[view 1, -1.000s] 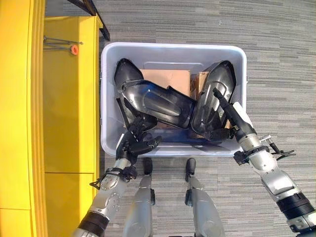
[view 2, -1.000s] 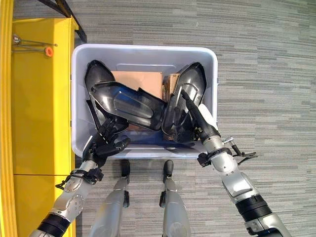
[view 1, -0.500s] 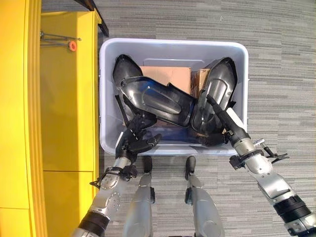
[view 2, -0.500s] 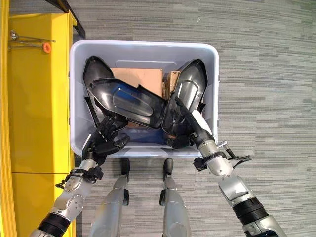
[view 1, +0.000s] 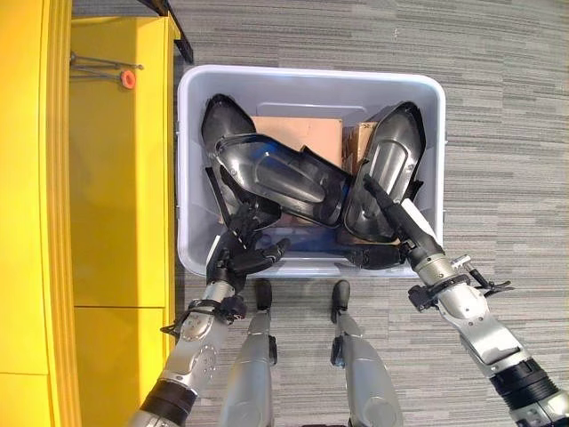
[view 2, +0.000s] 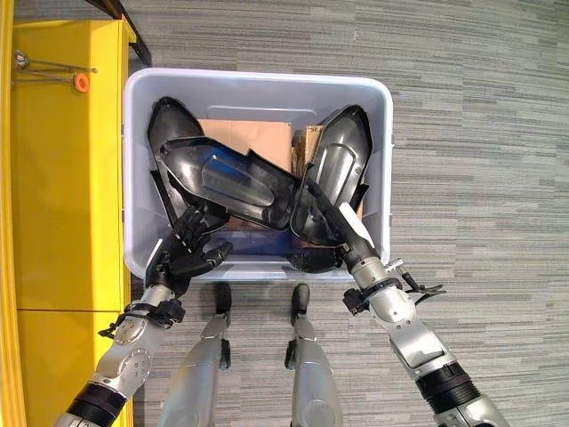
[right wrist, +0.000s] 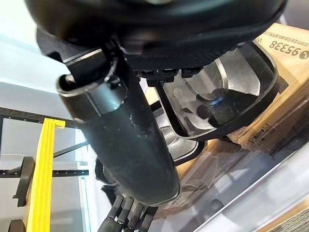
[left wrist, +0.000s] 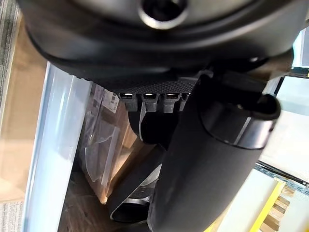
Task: Move parts from the plastic box to the shelf.
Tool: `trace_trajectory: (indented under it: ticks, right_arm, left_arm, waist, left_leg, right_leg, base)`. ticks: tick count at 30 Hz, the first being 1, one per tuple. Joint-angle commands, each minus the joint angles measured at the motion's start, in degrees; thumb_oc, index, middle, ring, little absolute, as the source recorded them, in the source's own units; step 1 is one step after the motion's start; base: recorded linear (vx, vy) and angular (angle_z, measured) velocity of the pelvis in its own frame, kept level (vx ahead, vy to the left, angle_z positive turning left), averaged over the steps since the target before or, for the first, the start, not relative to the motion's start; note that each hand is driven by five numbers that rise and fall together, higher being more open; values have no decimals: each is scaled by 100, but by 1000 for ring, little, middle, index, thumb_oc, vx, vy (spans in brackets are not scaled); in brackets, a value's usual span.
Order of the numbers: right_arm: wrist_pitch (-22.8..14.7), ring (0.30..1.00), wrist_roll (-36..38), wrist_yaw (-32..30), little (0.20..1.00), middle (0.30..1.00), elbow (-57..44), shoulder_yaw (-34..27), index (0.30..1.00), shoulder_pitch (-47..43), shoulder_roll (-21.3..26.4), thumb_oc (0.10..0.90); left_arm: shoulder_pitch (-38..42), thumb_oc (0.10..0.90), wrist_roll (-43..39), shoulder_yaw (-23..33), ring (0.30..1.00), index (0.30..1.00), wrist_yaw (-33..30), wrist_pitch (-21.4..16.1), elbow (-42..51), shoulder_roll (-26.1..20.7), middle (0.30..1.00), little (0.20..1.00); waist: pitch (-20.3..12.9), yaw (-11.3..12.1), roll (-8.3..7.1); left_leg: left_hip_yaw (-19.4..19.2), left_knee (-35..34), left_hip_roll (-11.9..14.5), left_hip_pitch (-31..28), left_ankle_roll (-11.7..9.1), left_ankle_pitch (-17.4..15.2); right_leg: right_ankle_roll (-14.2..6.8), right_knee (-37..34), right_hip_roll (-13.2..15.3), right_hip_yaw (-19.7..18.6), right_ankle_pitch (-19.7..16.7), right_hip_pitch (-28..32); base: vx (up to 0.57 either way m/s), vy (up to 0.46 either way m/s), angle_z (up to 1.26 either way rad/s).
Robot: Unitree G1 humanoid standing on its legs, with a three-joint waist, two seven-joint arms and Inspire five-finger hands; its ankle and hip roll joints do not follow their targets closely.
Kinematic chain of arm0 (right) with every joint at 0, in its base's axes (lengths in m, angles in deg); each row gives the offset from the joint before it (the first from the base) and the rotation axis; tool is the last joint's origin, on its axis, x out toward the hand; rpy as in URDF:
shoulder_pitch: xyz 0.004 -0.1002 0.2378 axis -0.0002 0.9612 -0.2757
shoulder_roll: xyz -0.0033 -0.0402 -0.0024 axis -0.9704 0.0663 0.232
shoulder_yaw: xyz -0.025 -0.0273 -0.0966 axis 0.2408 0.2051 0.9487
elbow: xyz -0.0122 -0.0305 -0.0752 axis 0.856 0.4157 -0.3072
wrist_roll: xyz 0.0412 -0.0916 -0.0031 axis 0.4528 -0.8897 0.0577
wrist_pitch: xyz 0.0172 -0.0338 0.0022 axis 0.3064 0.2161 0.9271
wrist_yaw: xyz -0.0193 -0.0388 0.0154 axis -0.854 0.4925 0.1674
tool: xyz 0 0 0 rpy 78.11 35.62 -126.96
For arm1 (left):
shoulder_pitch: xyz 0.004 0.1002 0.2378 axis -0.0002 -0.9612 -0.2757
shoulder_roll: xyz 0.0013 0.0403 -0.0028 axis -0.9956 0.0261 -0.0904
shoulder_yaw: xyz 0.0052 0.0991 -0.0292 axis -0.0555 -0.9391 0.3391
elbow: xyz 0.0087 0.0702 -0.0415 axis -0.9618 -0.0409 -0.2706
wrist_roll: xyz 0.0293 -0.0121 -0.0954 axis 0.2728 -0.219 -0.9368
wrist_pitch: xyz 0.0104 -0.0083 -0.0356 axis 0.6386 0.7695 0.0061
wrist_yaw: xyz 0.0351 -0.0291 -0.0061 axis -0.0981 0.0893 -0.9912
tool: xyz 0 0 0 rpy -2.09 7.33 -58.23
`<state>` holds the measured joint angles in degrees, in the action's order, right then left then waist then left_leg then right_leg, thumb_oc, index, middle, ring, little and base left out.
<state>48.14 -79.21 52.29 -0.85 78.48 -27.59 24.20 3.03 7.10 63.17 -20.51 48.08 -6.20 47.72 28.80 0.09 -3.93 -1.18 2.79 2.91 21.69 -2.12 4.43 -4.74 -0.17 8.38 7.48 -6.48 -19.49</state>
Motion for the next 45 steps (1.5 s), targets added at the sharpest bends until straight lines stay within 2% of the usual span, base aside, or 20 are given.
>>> trace_trajectory:
  ticks: [1, 26, 39, 45]
  right_arm:
    - [-406, 1000, -67, -239, 1000, 1000, -576, -48, 1000, -177, 172, 900]
    - [-197, 1000, -777, -709, 1000, 1000, -45, -44, 1000, -609, 173, 900]
    - [-112, 1000, -1008, -705, 1000, 1000, 90, 19, 1000, -546, 139, 900]
    - [39, 1000, -1387, -902, 1000, 1000, 475, 24, 1000, -748, 140, 900]
  left_arm:
    - [-399, 900, -100, 92, 1000, 1000, -88, -146, 286, -212, 1000, 1000]
    - [-376, 900, -147, 60, 1000, 1000, -251, -221, 440, -246, 1000, 1000]
    - [-413, 900, -82, 78, 1000, 1000, -299, -244, 536, -264, 1000, 1000]
    - [-416, 900, -105, 151, 1000, 1000, -361, -292, 691, -326, 1000, 1000]
  waist:
    - [-220, -17, -251]
    - [98, -13, -11]
    - [100, -27, 98]
    - [100, 3, 187]
  left_leg:
    - [-125, 1293, 278, 360, -100, -1049]
    - [-102, 1504, 247, 1054, -77, -1018]
    - [-45, 1627, 177, 1434, -51, -1029]
    - [9, 2376, 179, 1974, -11, -1332]
  right_leg:
    - [-415, 453, 728, -68, 38, -226]
    - [-373, 764, 747, -90, 121, -917]
    - [-364, 1021, 786, -131, 224, -1326]
    - [-319, 1690, 755, -286, 470, -1901]
  base:
    - [0, 0, 0]
    - [0, 0, 0]
    - [0, 3, 2]
    - [-2, 14, 9]
